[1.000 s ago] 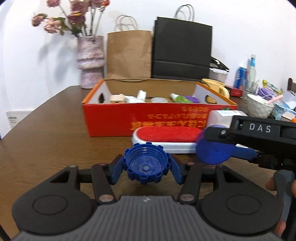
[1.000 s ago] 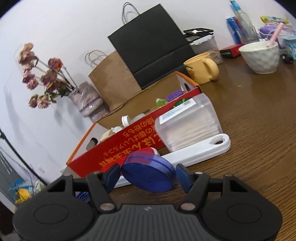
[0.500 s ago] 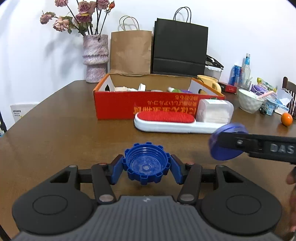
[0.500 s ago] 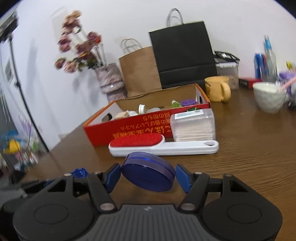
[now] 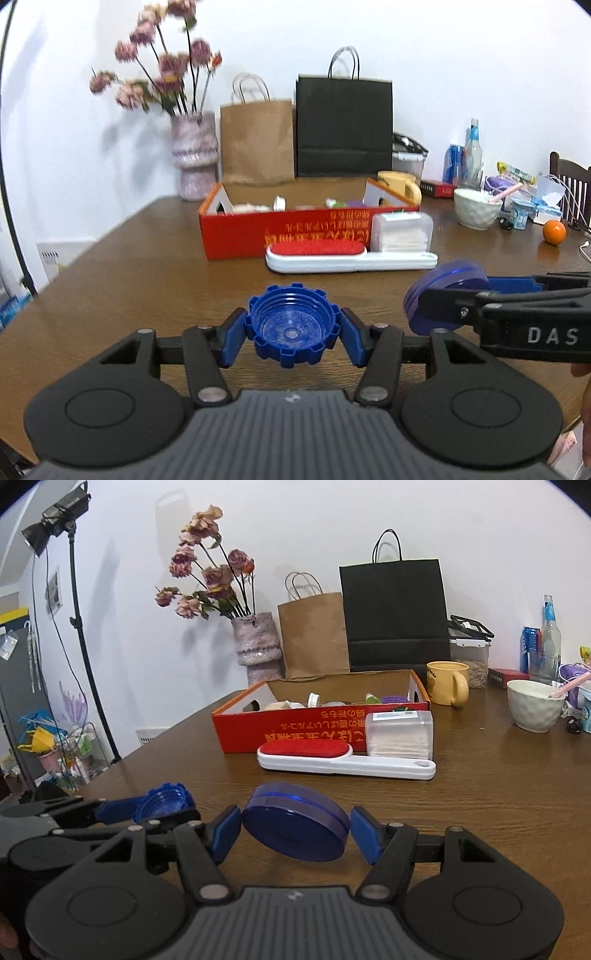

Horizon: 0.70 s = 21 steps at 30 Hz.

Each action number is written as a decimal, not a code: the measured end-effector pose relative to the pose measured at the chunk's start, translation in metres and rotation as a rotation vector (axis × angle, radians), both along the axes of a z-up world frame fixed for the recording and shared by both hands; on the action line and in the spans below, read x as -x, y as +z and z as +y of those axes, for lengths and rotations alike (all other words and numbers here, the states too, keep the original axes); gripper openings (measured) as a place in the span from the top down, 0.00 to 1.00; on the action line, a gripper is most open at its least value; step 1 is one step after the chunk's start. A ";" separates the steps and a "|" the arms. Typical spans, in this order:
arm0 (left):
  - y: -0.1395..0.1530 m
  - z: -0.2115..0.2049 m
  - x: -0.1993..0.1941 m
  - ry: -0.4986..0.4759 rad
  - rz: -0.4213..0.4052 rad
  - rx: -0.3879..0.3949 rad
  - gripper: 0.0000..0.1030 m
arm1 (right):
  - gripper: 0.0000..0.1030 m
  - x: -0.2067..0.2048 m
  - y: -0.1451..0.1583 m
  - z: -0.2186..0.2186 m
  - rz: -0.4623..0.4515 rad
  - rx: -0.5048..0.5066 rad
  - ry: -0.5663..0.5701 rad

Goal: Organize rigid objects
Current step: 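Lift the blue cap and blue lid and carry them over the box with both tools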

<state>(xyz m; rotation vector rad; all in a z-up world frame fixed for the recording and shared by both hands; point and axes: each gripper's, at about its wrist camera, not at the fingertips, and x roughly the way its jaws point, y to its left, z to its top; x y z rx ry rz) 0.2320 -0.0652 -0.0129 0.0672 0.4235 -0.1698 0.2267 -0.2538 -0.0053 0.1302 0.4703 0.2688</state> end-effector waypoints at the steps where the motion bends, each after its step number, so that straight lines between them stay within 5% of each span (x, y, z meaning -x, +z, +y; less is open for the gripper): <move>1: 0.002 0.000 0.005 0.004 -0.012 -0.001 0.47 | 0.37 0.004 0.001 0.000 -0.017 0.000 -0.006; 11: 0.034 0.016 0.068 0.035 -0.219 0.063 0.47 | 0.37 0.067 0.032 -0.009 -0.261 -0.047 -0.067; 21: 0.042 0.022 0.091 0.054 -0.248 0.067 0.47 | 0.37 0.091 0.039 -0.009 -0.288 -0.038 -0.078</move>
